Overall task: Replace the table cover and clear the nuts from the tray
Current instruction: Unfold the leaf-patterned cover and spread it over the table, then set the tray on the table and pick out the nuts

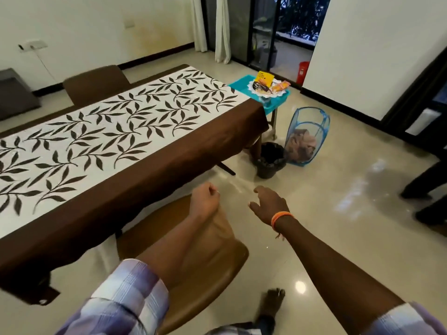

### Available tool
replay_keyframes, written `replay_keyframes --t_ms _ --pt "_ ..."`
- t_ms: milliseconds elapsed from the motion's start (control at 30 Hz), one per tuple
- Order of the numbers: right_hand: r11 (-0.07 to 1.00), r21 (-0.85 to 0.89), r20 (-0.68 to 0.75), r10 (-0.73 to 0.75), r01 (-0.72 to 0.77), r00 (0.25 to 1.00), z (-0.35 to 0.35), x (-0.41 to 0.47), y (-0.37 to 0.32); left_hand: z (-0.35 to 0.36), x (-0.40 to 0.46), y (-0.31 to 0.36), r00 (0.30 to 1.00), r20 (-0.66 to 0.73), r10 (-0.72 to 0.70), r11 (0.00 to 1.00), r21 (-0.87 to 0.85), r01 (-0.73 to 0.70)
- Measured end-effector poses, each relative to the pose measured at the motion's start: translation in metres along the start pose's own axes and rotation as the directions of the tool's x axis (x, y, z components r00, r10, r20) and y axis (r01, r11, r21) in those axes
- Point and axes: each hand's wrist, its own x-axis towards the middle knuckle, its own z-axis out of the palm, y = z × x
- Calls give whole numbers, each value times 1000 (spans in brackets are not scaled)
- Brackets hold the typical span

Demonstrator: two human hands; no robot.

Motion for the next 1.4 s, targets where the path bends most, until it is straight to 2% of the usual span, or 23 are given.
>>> replay_keyframes --t_ms 133,300,467,767,933,1167,1400 --pt "1000 -7 13 -10 10 1000 -30 74 63 66 68 43 992 -49 -113 993 -51 110" --pt "999 -4 60 39 -39 997 -77 164 128 124 145 110 993 -16 -119 991 -71 118" --pt "994 99 23 35 -37 999 -125 259 164 165 217 163 986 -54 -155 984 -99 149" --pt "964 265 105 11 -39 994 -175 444 230 222 363 219 950 -85 -302 950 -114 292" --pt "956 288 131 16 -53 991 -217 548 249 244 456 263 913 -145 -381 921 -141 362" --pt "906 403 164 68 -130 984 -247 685 250 267 582 298 918 -103 -384 920 -124 371" --pt "802 507 204 244 -315 948 -250 814 241 283 731 296 903 -75 -424 901 -140 411"
